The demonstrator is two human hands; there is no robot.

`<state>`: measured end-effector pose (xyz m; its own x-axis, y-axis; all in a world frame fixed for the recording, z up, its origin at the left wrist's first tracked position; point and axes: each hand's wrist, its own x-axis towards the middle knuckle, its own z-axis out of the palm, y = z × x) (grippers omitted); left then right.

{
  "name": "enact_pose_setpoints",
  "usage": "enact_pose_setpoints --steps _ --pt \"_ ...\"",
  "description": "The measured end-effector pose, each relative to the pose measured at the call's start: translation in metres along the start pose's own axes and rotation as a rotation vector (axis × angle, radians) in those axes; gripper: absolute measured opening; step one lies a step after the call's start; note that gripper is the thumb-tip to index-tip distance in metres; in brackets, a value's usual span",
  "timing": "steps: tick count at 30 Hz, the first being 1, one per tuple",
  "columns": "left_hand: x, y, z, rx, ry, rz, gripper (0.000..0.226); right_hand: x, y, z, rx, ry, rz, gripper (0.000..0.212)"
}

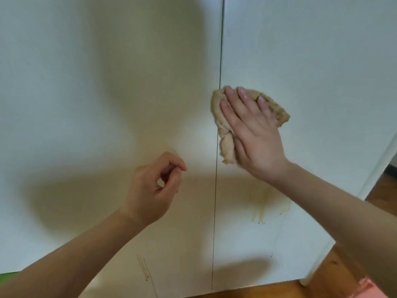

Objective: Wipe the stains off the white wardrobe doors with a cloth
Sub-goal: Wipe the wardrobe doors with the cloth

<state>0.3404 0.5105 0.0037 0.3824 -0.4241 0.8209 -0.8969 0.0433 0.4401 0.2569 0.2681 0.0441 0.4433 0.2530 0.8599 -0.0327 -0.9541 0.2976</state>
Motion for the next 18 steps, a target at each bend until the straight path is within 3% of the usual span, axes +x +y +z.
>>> enact_pose_setpoints --steps 2,3,7,10,14,18 --pt "0.001 0.003 0.001 0.012 -0.024 0.012 0.012 -0.023 -0.035 0.027 0.024 0.012 0.055 0.070" --pt "0.002 0.003 0.002 0.024 -0.031 0.012 0.013 -0.042 -0.051 0.040 0.025 -0.047 -0.003 0.075" --pt "-0.001 -0.003 0.015 0.047 -0.066 -0.057 0.014 -0.162 -0.073 0.083 -0.041 -0.446 -0.600 0.074" --pt "-0.005 -0.005 0.022 0.060 -0.104 -0.095 0.013 -0.216 -0.055 0.087 0.049 -0.661 -0.630 0.081" --pt "-0.010 -0.005 0.031 0.061 -0.145 -0.099 0.013 -0.172 -0.002 0.051 0.046 -0.559 -0.717 0.068" --pt "-0.002 0.010 0.045 0.042 -0.183 -0.080 0.013 -0.087 0.071 -0.008 0.056 -0.319 -0.425 0.069"
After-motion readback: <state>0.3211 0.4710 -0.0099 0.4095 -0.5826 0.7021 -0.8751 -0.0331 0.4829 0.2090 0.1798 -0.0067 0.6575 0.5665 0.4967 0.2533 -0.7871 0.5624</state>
